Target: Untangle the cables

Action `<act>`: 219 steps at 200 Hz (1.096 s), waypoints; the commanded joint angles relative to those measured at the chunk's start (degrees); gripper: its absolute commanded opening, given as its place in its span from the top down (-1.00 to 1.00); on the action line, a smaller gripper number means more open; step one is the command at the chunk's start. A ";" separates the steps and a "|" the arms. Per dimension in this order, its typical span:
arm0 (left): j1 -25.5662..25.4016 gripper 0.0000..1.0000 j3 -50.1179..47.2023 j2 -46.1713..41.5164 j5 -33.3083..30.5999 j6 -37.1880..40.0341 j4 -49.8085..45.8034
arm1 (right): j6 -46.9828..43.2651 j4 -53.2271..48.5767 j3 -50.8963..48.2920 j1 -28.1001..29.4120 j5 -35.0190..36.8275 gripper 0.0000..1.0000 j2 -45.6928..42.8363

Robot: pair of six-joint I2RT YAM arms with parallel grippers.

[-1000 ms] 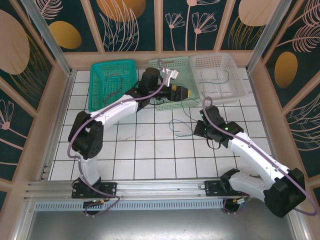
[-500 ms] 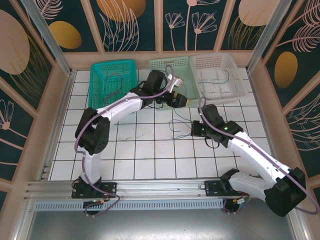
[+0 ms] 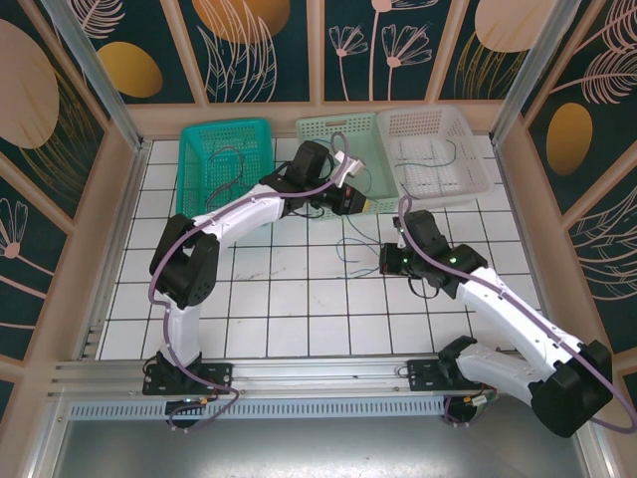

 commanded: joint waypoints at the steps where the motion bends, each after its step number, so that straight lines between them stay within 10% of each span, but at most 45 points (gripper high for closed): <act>1: 0.75 1.00 0.67 -0.67 -6.12 -7.40 7.61 | -0.78 0.33 -1.05 2.52 -2.73 1.00 0.70; 115: 0.84 1.00 -4.81 -3.14 -21.51 -28.81 25.86 | -2.54 4.04 1.78 8.63 -3.56 1.00 7.11; 140: 0.84 0.03 -4.72 -5.10 -24.59 -26.38 22.74 | -4.57 1.45 3.41 -0.45 -5.03 1.00 5.76; 150: 0.83 -0.94 -4.40 -6.60 -26.89 -24.27 21.08 | -6.06 0.18 5.14 -4.61 -5.26 1.00 5.36; 219: 0.93 -0.98 -7.08 -15.26 -39.04 -13.77 11.94 | -17.23 -4.80 23.28 -20.25 6.83 1.00 17.09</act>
